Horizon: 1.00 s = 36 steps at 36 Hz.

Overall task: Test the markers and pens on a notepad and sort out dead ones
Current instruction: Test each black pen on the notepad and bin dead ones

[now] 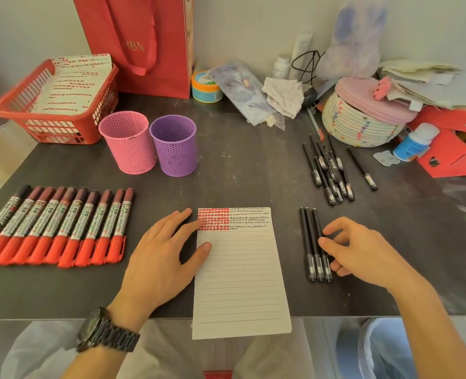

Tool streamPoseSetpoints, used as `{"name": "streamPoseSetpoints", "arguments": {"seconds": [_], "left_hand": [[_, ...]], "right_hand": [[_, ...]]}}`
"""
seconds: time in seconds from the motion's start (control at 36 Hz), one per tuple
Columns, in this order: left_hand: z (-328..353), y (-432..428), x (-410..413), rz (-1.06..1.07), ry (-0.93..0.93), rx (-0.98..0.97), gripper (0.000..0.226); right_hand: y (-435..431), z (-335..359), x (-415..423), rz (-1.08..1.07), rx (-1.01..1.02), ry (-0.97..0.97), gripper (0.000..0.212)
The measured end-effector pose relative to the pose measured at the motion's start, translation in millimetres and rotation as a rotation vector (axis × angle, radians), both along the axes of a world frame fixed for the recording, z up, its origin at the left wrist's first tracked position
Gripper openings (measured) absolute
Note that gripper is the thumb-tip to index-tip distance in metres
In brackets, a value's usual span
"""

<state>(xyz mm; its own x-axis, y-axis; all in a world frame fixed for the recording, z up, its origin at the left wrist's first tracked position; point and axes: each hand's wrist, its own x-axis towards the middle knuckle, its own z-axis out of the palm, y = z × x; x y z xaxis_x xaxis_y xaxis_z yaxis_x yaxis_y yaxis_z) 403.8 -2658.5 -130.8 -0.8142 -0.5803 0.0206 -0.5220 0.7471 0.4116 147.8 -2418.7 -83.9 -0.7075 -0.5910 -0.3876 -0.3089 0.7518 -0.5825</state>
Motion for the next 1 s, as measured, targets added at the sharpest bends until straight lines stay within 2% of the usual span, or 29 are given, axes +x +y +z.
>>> {"name": "streamPoseSetpoints", "arguments": {"seconds": [0.47, 0.75, 1.0], "left_hand": [[-1.5, -0.3, 1.1, 0.000, 0.007, -0.005, 0.068], [-1.5, -0.8, 1.2, 0.001, 0.009, -0.003, 0.068], [-3.2, -1.9, 0.5, -0.001, -0.001, -0.002, 0.069]], "right_hand": [[-2.2, -2.0, 0.5, 0.013, 0.010, 0.039, 0.005], [-2.5, -1.2, 0.8, -0.019, 0.010, 0.021, 0.014], [-3.2, -3.3, 2.5, -0.007, 0.035, 0.058, 0.010]]}}
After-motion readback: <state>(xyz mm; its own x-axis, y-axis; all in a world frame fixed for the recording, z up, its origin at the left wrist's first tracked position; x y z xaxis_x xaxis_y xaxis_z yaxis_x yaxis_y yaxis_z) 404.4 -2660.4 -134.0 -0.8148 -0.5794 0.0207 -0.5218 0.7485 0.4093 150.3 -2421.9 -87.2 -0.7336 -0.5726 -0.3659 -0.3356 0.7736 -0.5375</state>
